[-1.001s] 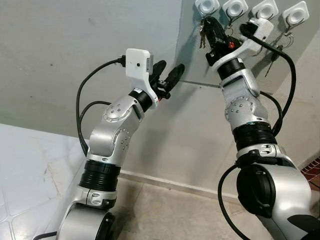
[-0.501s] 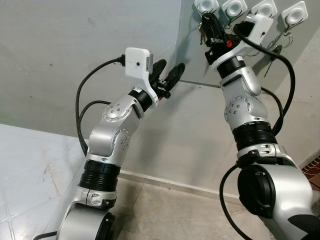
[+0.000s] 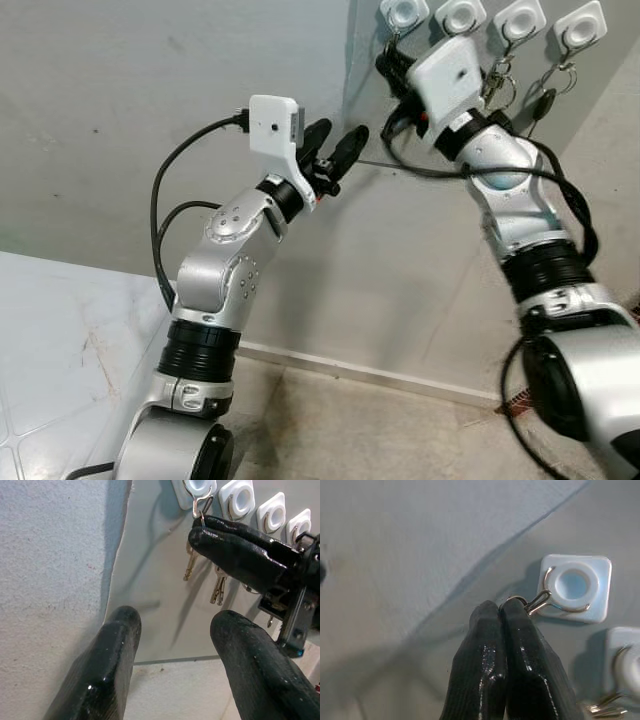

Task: Hang keys on a hook

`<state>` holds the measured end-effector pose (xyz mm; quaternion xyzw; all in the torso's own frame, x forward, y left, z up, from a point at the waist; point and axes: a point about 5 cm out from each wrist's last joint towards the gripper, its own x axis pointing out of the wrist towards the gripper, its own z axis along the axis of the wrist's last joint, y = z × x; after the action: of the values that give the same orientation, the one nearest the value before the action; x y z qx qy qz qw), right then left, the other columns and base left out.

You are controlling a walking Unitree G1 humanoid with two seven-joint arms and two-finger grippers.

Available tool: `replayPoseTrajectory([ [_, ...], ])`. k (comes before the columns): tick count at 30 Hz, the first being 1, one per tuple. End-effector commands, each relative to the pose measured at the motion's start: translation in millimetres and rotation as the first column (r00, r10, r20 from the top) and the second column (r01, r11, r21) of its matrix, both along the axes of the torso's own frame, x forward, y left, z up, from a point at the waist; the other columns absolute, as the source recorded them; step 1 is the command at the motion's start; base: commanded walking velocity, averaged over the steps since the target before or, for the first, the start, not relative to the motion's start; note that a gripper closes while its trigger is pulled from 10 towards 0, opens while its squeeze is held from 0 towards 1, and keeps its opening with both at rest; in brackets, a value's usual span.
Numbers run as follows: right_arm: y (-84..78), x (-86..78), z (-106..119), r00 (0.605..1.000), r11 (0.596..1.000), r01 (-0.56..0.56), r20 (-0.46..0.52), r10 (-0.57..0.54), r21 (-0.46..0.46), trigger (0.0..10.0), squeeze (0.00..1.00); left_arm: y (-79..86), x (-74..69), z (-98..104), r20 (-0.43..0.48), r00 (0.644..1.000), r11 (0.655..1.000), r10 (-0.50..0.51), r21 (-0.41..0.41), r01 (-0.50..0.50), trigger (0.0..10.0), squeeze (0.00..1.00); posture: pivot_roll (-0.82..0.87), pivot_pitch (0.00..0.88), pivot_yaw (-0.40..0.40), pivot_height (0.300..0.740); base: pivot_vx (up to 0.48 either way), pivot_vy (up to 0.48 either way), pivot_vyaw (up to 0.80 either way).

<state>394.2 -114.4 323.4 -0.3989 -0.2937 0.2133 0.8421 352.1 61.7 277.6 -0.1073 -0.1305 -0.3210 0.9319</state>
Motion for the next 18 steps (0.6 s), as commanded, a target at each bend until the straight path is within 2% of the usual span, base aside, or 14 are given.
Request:
replayPoseTrajectory([
  [1,16.7,-0.3,-20,0.999,0.989,-0.035,-0.042,0.029,-0.142,10.0,0.00,-0.3,-1.8,6,0.018,1.000,1.000,-0.002,-0.004,0.002,10.0,0.00,0.02,0.150,-0.007,0.740,0.000,0.000,0.00],
  [4,15.7,0.0,-22,0.999,0.988,-0.026,-0.038,0.021,-0.150,10.0,0.00,-0.9,-1.7,6,0.016,1.000,1.000,-0.004,-0.007,0.004,10.0,0.00,0.01,0.151,-0.006,0.740,0.000,0.000,0.00],
  [7,11.9,1.7,-25,0.999,0.997,-0.016,-0.050,0.013,-0.073,10.0,0.00,-1.7,-1.6,7,0.015,1.000,1.000,-0.005,-0.008,0.005,10.0,0.00,0.01,0.152,-0.006,0.740,0.000,0.000,0.00],
  [8,10.0,2.4,-26,0.998,1.000,-0.016,-0.063,0.014,-0.018,10.0,0.00,-1.7,-1.6,6,0.014,1.000,1.000,-0.005,-0.009,0.005,10.0,0.00,0.01,0.152,-0.006,0.740,0.000,0.000,0.00],
  [9,6.6,4.0,-26,0.994,0.992,-0.024,-0.105,0.037,0.124,10.0,0.00,-1.7,-1.4,6,0.013,1.000,1.000,-0.002,-0.009,0.003,10.0,0.00,0.01,0.152,-0.006,0.740,0.000,0.000,0.00],
  [10,6.0,4.3,-27,0.993,0.988,-0.024,-0.112,0.042,0.155,10.0,0.00,-1.7,-1.5,6,0.012,1.000,1.000,-0.002,-0.009,0.002,10.0,0.00,0.02,0.154,-0.006,0.740,0.000,0.000,0.00],
  [11,4.7,3.8,-25,0.991,0.966,-0.040,-0.117,0.072,0.254,10.0,1.00,-1.7,-1.6,6,0.012,1.000,1.000,0.000,-0.009,0.000,10.0,0.00,0.02,0.154,-0.006,0.740,0.000,0.000,0.00],
  [12,0.7,3.7,-24,0.986,0.905,-0.052,-0.120,0.112,0.421,10.0,1.00,-1.7,-1.8,5,0.010,1.000,1.000,0.003,-0.009,-0.003,10.0,0.00,0.02,0.154,-0.006,0.740,0.000,0.000,0.00],
  [15,-5.3,3.8,-26,0.974,0.791,-0.061,-0.136,0.180,0.609,10.0,1.00,-1.5,-2.6,4,0.010,1.000,1.000,0.016,-0.007,-0.016,10.0,0.00,0.02,0.156,-0.010,0.740,0.000,0.000,0.00],
  [16,-5.3,3.8,-26,0.974,0.791,-0.061,-0.136,0.180,0.609,10.0,1.00,-1.5,-2.6,4,0.010,1.000,1.000,0.016,-0.007,-0.016,10.0,0.00,0.02,0.156,-0.010,0.740,0.000,0.000,0.00],
  [17,-6.6,3.4,-27,0.969,0.753,-0.067,-0.137,0.205,0.654,10.0,1.00,-0.9,-2.5,3,0.009,1.000,1.000,0.028,-0.004,-0.028,10.0,0.00,0.02,0.156,-0.010,0.740,0.000,0.000,0.00],
  [18,-8.7,2.5,-33,0.963,0.698,-0.067,-0.136,0.232,0.713,10.0,1.00,-0.1,-3.0,1,0.004,0.999,0.999,0.034,-0.004,-0.034,10.0,0.00,0.02,0.156,-0.011,0.740,0.000,0.000,0.00],
])
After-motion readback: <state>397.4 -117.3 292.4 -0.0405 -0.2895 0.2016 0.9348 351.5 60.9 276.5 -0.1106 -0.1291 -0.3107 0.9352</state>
